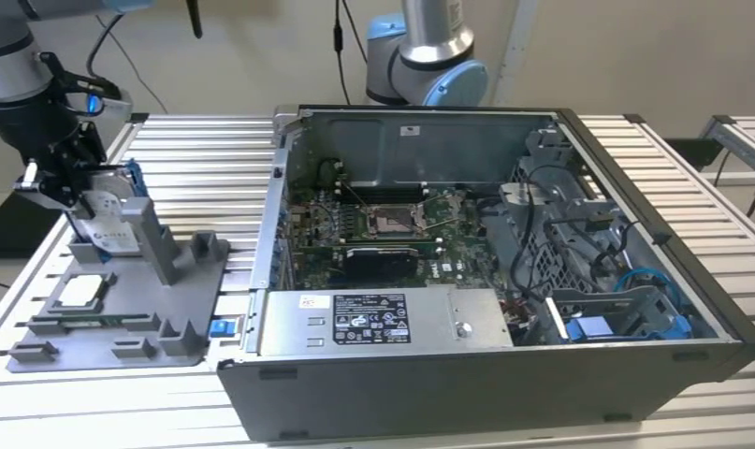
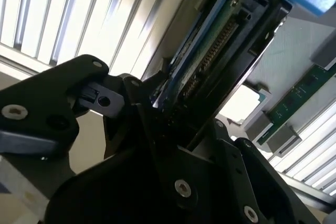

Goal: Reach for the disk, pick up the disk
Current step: 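Pick up the disk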

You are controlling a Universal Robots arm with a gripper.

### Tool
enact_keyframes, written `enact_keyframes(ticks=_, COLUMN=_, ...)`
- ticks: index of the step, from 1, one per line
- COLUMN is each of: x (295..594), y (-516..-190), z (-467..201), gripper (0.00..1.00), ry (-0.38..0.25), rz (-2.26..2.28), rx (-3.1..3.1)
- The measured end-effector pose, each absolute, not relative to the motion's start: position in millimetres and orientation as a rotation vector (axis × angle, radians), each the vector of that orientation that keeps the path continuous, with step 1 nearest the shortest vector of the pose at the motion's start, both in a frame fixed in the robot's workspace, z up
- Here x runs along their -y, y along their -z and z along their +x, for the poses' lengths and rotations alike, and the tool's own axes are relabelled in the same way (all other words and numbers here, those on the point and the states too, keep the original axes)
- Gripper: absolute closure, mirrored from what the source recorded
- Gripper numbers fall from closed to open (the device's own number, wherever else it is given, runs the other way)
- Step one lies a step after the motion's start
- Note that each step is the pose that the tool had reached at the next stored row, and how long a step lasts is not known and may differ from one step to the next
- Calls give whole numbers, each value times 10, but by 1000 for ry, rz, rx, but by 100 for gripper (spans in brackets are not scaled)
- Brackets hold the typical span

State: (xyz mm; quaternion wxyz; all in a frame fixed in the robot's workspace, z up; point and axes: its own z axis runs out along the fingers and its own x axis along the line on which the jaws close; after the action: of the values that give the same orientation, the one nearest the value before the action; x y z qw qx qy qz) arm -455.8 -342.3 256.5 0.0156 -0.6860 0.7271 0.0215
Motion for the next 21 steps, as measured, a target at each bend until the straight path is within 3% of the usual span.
enact_keyframes(ticks=17, x=3425, y=-2665, z=-4558, gripper=0, ry=-67, rz=-2134, rx=-2262)
enact_keyframes(ticks=18, x=3425, y=-2665, z=-4558, gripper=100, ry=-67, rz=-2134, rx=-2262)
enact_keyframes(ticks=21, x=3425, y=-2665, z=-4558, gripper=100, ry=-67, rz=-2134, rx=-2262)
